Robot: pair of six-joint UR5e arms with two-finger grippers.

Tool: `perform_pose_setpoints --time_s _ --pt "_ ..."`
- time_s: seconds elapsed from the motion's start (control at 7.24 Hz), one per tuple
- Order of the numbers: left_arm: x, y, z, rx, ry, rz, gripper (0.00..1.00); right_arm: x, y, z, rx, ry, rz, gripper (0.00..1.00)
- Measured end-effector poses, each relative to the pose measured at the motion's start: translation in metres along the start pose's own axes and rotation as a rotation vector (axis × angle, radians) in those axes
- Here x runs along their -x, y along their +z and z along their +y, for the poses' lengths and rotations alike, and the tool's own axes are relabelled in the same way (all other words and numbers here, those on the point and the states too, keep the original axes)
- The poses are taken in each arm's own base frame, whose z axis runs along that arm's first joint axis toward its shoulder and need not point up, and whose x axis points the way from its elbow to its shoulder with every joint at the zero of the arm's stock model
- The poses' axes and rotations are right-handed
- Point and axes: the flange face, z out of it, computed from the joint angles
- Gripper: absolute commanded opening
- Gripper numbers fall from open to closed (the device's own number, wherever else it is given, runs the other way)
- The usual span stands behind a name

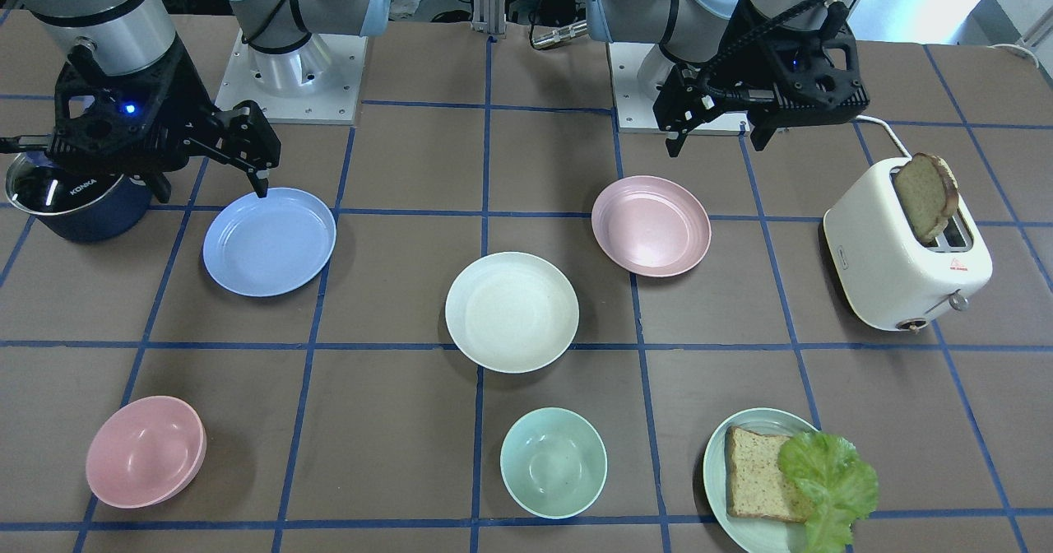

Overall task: Stack three plates with pink and blue
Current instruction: 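Move the left gripper down to the pink plate's rim and grasp it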

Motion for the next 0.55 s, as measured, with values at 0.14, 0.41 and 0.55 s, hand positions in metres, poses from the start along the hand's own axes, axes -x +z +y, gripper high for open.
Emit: perform_pose_setpoints --time_s 0.14,0.41,0.55 --pt "-0.003 0.009 -0.003 0.021 0.004 0.012 1.0 0.0 0.0 0.0 0.0 0.0 0.0 1.0" --pt "-0.006 0.019 -0.005 0.047 0.009 0.016 1.0 0.0 0.0 0.0 0.0 0.0 0.0 1.0" --pt "-0.009 0.03 -0.003 0.072 0.012 0.014 1.0 0.0 0.0 0.0 0.0 0.0 0.0 1.0"
